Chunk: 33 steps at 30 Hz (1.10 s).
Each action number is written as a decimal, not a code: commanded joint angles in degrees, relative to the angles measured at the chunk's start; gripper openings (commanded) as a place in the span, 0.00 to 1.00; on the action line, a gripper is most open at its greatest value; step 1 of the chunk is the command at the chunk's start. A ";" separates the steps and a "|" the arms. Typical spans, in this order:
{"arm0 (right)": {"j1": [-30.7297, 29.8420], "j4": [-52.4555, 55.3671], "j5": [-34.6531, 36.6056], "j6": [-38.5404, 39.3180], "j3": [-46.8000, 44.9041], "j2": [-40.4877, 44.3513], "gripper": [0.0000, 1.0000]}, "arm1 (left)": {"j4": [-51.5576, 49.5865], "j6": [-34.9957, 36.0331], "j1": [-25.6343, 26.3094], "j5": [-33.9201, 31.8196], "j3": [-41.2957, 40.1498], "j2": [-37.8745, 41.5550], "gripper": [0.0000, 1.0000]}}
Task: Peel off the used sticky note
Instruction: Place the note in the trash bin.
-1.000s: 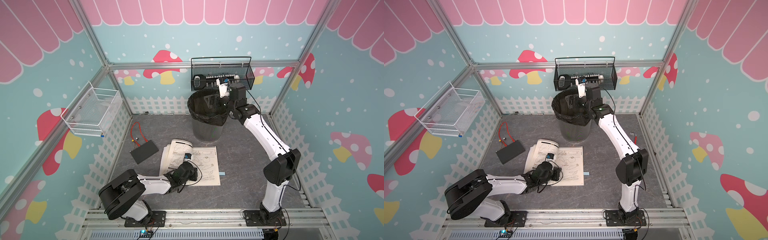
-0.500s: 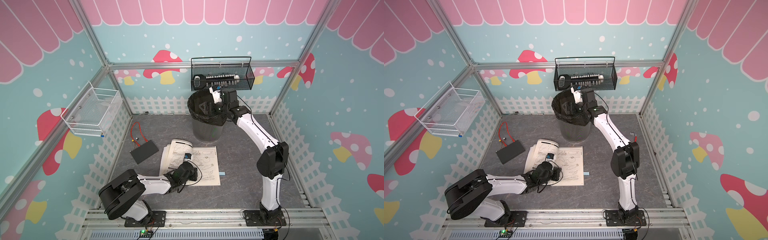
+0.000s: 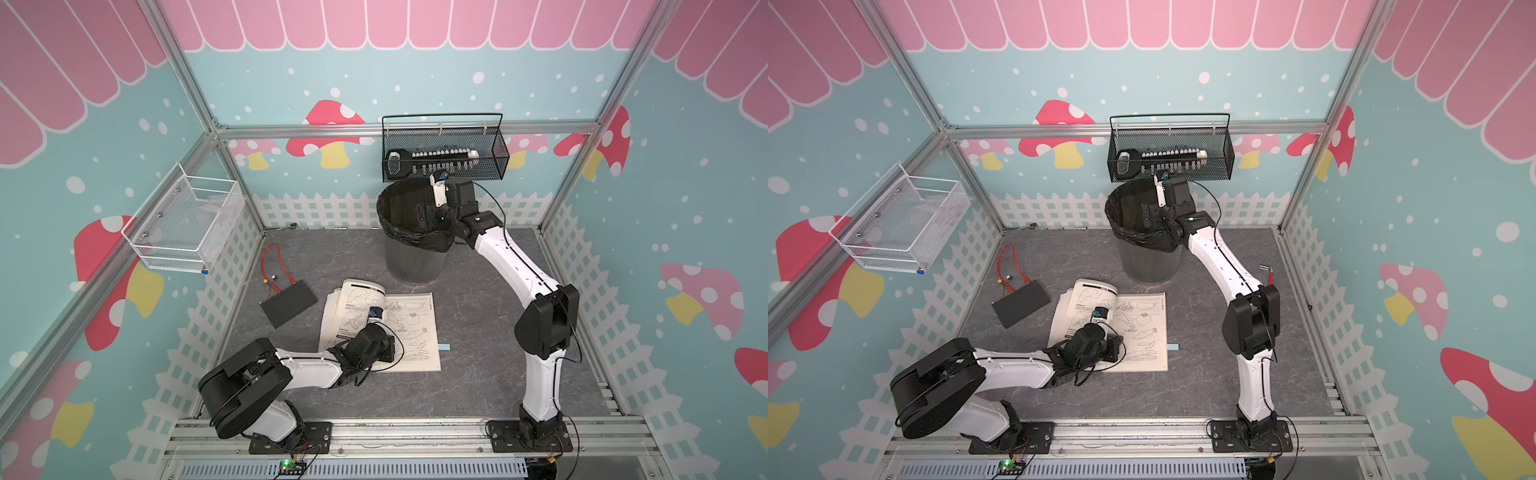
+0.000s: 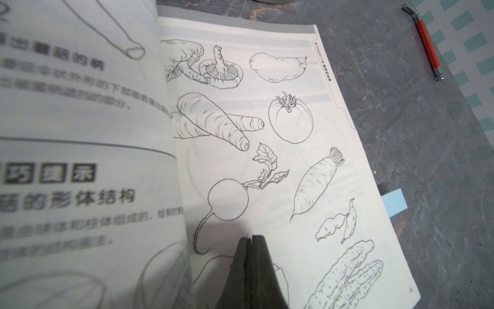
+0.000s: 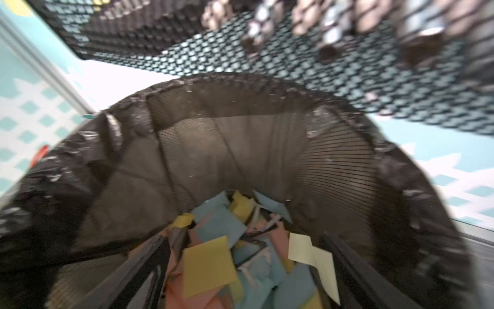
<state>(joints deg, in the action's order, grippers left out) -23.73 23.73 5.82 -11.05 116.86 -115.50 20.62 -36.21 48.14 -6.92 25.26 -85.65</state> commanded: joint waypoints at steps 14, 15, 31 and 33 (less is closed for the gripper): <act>-0.04 1.37 16.36 6.65 -1.40 3.22 0.93 | -0.41 -0.62 0.02 -0.82 -1.08 -0.93 0.00; -0.04 1.41 17.15 6.68 -1.75 3.31 0.93 | -0.47 -0.62 0.03 -0.83 -1.17 -0.84 0.00; 0.17 0.88 23.40 4.46 -6.50 5.72 0.99 | -0.59 -0.88 -0.15 -0.83 -1.79 -0.35 0.00; 0.17 0.49 22.61 3.94 -6.33 6.29 0.99 | -0.57 -0.88 -0.24 -0.84 -1.79 -0.40 0.00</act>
<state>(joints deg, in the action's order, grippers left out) -23.68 24.18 29.36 -5.45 111.02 -111.68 21.32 -36.25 48.12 -6.96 24.73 -85.82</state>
